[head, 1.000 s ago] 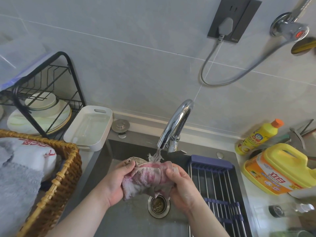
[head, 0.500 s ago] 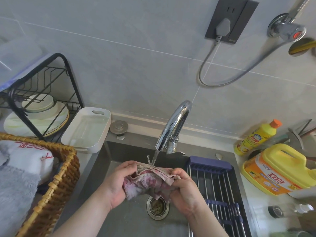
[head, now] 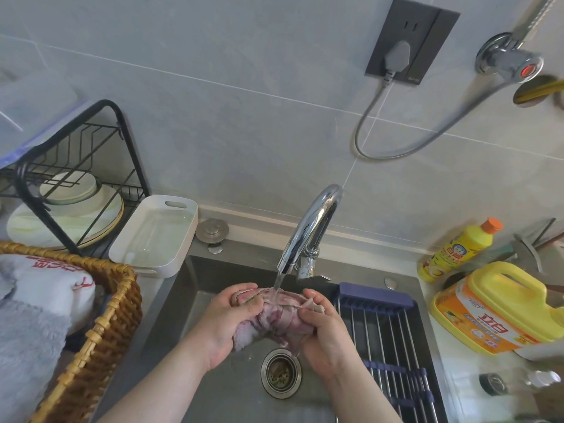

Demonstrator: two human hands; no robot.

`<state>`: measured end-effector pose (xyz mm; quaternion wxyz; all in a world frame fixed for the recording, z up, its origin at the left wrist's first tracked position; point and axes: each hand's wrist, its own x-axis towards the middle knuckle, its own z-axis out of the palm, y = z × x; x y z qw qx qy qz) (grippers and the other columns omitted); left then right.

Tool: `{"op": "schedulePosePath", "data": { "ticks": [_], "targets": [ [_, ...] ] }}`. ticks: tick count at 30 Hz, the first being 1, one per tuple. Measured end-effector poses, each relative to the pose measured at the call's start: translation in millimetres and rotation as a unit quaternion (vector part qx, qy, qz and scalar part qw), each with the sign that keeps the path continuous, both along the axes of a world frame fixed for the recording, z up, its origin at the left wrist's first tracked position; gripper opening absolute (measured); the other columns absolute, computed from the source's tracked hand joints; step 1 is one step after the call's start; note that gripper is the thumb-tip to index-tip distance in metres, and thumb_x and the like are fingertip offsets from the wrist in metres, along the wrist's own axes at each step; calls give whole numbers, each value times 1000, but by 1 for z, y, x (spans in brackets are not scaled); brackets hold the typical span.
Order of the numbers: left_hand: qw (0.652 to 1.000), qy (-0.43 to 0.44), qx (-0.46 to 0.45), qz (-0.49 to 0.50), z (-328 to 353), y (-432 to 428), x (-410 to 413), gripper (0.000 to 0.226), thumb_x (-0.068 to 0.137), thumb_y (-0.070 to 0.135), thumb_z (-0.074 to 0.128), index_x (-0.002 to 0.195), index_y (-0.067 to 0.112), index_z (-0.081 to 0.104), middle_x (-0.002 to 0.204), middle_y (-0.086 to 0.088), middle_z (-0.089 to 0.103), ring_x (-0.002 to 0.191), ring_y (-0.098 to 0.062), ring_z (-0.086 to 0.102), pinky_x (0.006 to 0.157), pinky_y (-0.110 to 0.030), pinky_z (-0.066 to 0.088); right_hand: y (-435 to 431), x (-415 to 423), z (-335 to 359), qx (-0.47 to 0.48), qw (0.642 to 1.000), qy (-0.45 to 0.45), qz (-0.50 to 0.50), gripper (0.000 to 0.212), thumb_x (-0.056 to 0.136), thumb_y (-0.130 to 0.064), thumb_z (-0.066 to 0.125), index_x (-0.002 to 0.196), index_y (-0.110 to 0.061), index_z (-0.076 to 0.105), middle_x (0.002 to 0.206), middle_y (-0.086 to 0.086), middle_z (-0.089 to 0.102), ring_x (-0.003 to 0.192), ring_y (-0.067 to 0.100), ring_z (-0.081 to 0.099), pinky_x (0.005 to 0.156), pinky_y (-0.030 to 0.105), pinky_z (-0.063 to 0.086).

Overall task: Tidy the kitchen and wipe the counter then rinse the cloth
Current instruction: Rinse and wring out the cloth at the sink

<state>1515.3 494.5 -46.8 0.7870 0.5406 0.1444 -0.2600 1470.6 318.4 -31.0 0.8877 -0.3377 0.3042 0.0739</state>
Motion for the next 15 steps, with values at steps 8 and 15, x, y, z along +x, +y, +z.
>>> {"op": "schedulePosePath", "data": {
  "ticks": [8, 15],
  "targets": [
    [976, -62, 198, 62, 2, -10, 2, 6, 91, 9, 66, 91, 14, 70, 88, -7, 75, 88, -22, 72, 70, -31, 58, 5, 1, -2, -43, 999, 18, 3, 32, 84, 19, 40, 98, -2, 59, 83, 22, 66, 65, 32, 64, 54, 37, 54],
    [985, -10, 155, 78, 6, -7, 0, 5, 87, 6, 71, 87, 2, 68, 83, -19, 73, 83, -34, 72, 73, -41, 59, 14, -4, 7, -138, 987, 13, 77, 16, 88, 2, 64, 82, -7, 53, 90, 31, 65, 69, 40, 65, 48, 41, 53]
  ]
}}
